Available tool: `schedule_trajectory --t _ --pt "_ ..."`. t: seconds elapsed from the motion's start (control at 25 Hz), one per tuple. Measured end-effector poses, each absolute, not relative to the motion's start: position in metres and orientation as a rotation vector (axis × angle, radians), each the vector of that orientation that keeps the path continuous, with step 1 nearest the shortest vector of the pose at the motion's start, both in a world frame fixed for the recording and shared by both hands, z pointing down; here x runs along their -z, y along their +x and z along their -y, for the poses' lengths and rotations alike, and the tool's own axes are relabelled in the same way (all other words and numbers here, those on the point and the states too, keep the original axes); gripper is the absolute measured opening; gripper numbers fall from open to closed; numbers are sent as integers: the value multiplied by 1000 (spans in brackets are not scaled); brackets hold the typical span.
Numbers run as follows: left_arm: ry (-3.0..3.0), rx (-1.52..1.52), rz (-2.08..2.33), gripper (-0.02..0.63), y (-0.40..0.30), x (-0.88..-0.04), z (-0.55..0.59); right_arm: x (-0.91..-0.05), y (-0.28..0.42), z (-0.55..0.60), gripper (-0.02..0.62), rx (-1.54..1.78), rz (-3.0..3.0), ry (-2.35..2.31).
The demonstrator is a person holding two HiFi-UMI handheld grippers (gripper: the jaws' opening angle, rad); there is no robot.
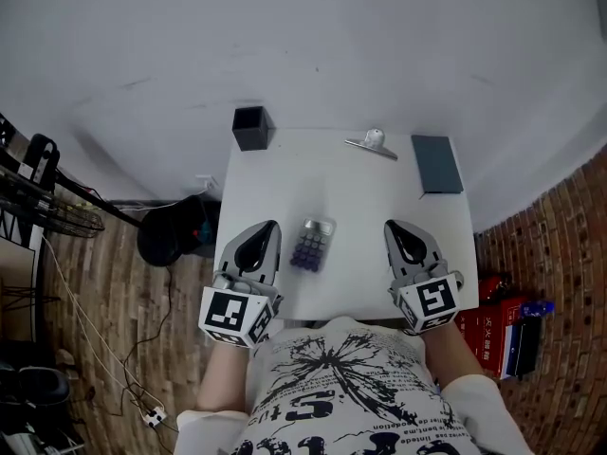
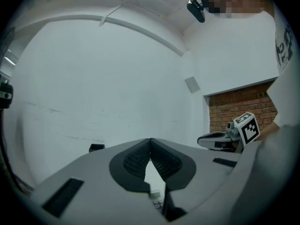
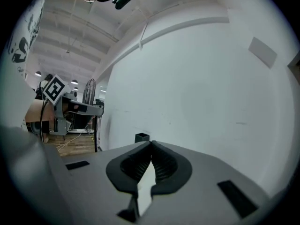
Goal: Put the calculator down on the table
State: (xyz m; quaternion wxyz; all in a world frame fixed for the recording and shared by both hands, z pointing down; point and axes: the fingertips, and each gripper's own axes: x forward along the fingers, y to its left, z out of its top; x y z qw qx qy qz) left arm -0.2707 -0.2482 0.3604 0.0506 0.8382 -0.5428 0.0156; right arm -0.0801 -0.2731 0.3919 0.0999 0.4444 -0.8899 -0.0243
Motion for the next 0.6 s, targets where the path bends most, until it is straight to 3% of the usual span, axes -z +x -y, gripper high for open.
schedule_trajectory --t 0.6 --pt "2604 -161 1595 14 -254 -375 245 -394 -85 263 14 71 2652 1304"
